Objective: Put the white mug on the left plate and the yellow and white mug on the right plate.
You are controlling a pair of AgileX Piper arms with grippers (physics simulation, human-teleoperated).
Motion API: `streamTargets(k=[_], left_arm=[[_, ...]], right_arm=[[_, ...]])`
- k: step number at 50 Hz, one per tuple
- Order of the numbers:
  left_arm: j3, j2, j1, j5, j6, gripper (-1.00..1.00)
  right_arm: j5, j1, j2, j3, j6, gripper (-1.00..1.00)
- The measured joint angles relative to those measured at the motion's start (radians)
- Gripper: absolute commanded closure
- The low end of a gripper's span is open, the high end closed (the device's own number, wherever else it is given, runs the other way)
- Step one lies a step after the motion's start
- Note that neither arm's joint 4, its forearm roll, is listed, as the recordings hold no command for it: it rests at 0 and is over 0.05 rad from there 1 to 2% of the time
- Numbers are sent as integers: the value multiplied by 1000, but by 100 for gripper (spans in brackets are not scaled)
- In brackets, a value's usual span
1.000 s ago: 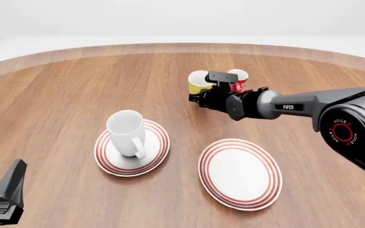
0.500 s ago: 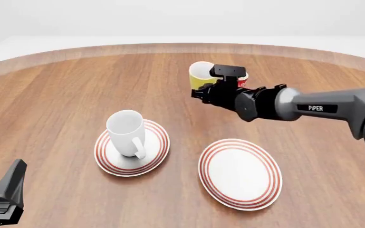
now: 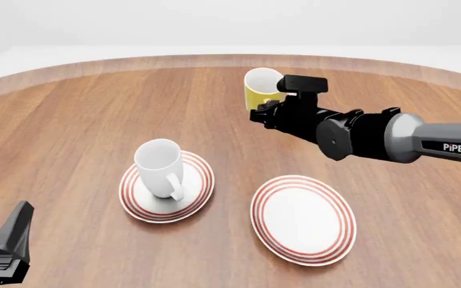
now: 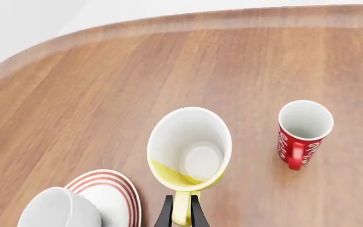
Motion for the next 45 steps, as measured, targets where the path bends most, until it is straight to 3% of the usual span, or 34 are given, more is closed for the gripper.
streamTargets(k=[45], left_arm=[[0, 0, 0, 0, 0, -100]], right_arm=[[15, 5, -387, 328, 9, 100]])
